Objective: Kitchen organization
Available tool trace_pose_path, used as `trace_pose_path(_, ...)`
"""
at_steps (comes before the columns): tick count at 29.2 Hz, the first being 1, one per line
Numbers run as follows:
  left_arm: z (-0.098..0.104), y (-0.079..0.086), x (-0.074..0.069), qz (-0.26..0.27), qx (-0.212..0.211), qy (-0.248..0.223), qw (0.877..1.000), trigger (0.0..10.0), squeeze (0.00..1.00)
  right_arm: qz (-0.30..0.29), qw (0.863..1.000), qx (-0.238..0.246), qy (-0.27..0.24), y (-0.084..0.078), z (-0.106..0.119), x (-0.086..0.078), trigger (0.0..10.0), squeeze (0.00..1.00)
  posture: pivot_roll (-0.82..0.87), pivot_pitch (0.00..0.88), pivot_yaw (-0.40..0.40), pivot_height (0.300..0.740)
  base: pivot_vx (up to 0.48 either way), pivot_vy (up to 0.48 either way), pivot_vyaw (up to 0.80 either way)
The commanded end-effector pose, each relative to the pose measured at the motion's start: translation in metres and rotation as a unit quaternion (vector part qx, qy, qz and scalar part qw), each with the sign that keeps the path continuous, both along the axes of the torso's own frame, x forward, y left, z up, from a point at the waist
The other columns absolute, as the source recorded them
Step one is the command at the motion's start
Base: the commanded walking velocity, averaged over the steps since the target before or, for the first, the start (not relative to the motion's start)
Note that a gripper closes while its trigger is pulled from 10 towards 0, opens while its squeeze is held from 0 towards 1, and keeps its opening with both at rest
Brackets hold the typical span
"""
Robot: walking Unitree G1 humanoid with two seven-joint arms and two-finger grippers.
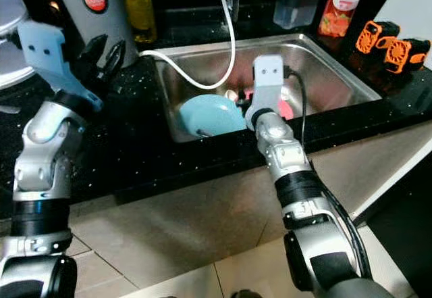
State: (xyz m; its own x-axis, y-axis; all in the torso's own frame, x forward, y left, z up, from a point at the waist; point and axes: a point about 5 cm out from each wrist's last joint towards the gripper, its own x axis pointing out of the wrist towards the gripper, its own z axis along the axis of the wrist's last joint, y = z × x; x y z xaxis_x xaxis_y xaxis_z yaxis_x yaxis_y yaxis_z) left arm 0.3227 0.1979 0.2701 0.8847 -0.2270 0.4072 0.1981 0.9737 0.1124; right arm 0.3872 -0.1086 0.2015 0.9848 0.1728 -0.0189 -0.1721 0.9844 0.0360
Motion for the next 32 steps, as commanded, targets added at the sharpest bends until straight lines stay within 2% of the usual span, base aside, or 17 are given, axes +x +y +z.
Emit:
trace_pose_path(1, -0.001, 0.0, -0.002, 0.007, -0.004, 0.003, 1.0, 10.0, 0.0, -0.006, 1.0, 0.015, -0.023, -0.005, 0.008, 0.001, 10.0, 1.0, 0.13, 0.024, -0.062, 0.74, 0.0, 0.0, 0.0)
trace_pose_path(2, -0.003, 0.003, -0.003, 0.021, -0.009, 0.007, 1.0, 10.0, 0.0, -0.009, 0.998, 0.036, -0.049, -0.006, 0.015, 0.0, 10.0, 1.0, 0.14, 0.022, -0.065, 0.74, 0.0, 0.0, 0.0)
trace_pose_path(3, -0.007, 0.008, -0.003, 0.042, -0.013, 0.014, 0.999, 10.0, 0.0, -0.014, 0.995, 0.06, -0.078, -0.009, 0.023, -0.001, 10.0, 0.01, 0.14, 0.02, -0.064, 0.74, 0.0, 0.0, 0.0)
trace_pose_path(6, -0.011, 0.015, -0.003, 0.068, -0.019, 0.025, 0.997, 10.0, 0.0, -0.02, 0.991, 0.078, -0.105, -0.014, 0.032, -0.002, 10.0, 0.0, 0.14, 0.02, -0.064, 0.74, 0.0, 0.0, 0.0)
trace_pose_path(7, -0.016, 0.026, -0.002, 0.112, -0.027, 0.042, 0.992, 10.0, 0.0, -0.027, 0.986, 0.096, -0.136, -0.022, 0.042, -0.005, 10.0, 0.0, 0.14, 0.017, -0.059, 0.74, 0.0, 0.0, 0.0)
trace_pose_path(8, -0.016, 0.026, -0.002, 0.112, -0.027, 0.042, 0.992, 10.0, 0.0, -0.027, 0.986, 0.096, -0.136, -0.022, 0.042, -0.005, 10.0, 0.0, 0.14, 0.017, -0.059, 0.74, 0.0, 0.0, 0.0)
trace_pose_path(10, -0.021, 0.04, -0.003, 0.165, -0.036, 0.06, 0.984, 10.0, 0.0, -0.03, 0.981, 0.113, -0.157, -0.03, 0.048, -0.01, 10.0, 0.0, 0.14, 0.017, -0.057, 0.74, 0.0, 0.0, 0.0)
trace_pose_path(13, -0.025, 0.048, -0.003, 0.199, -0.04, 0.077, 0.976, 10.0, 0.0, -0.029, 0.978, 0.123, -0.164, -0.033, 0.049, -0.012, 10.0, 0.0, 0.15, 0.017, -0.056, 0.74, 0.0, 0.0, 0.0)
trace_pose_path(16, -0.033, 0.075, -0.004, 0.292, -0.052, 0.119, 0.948, 10.0, 0.0, -0.029, 0.974, 0.134, -0.178, -0.041, 0.049, -0.018, 10.0, 0.0, 0.14, 0.02, -0.053, 0.74, 0.0, 0.0, 0.0)
trace_pose_path(19, -0.033, 0.082, -0.005, 0.309, -0.063, 0.122, 0.941, 10.0, 0.0, -0.031, 0.974, 0.135, -0.182, -0.042, 0.048, -0.019, 10.0, 0.0, 0.15, 0.022, -0.052, 0.74, 0.0, 0.0, 0.0)
trace_pose_path(20, -0.032, 0.099, -0.005, 0.35, -0.087, 0.13, 0.924, 10.0, 0.0, -0.035, 0.973, 0.137, -0.184, -0.046, 0.048, -0.02, 10.0, 0.0, 0.14, 0.025, -0.048, 0.74, 0.0, 0.0, 0.0)
trace_pose_path(21, -0.033, 0.107, -0.005, 0.372, -0.095, 0.137, 0.913, 10.0, 0.0, -0.036, 0.972, 0.138, -0.186, -0.047, 0.048, -0.02, 10.0, 0.0, 0.14, 0.026, -0.049, 0.74, 0.0, 0.0, 0.0)
trace_pose_path(22, -0.033, 0.107, -0.005, 0.372, -0.095, 0.137, 0.913, 10.0, 0.0, -0.036, 0.972, 0.138, -0.186, -0.047, 0.048, -0.02, 10.0, 0.0, 0.14, 0.026, -0.049, 0.74, 0.0, 0.0, 0.0)
trace_pose_path(23, -0.034, 0.118, -0.005, 0.401, -0.097, 0.148, 0.899, 10.0, 0.0, -0.037, 0.972, 0.139, -0.187, -0.048, 0.048, -0.021, 10.0, 0.0, 0.15, 0.027, -0.05, 0.74, 0.0, 0.0, 0.0)
trace_pose_path(25, -0.035, 0.13, -0.004, 0.428, -0.101, 0.157, 0.884, 10.0, 0.0, -0.037, 0.972, 0.139, -0.187, -0.05, 0.048, -0.022, 10.0, 0.0, 0.14, 0.031, -0.051, 0.74, 0.0, 0.0, 0.0)
trace_pose_path(28, -0.036, 0.134, -0.003, 0.435, -0.103, 0.159, 0.88, 10.0, 0.0, -0.037, 0.972, 0.139, -0.187, -0.05, 0.048, -0.022, 10.0, 0.0, 0.14, 0.031, -0.051, 0.74, 0.0, 0.0, 0.0)
trace_pose_path(32, -0.04, 0.144, 0.002, 0.458, -0.098, 0.176, 0.866, 10.0, 0.0, -0.035, 0.971, 0.139, -0.189, -0.052, 0.049, -0.024, 10.0, 0.0, 0.14, 0.046, -0.051, 0.74, 0.0, 0.0, 0.0)
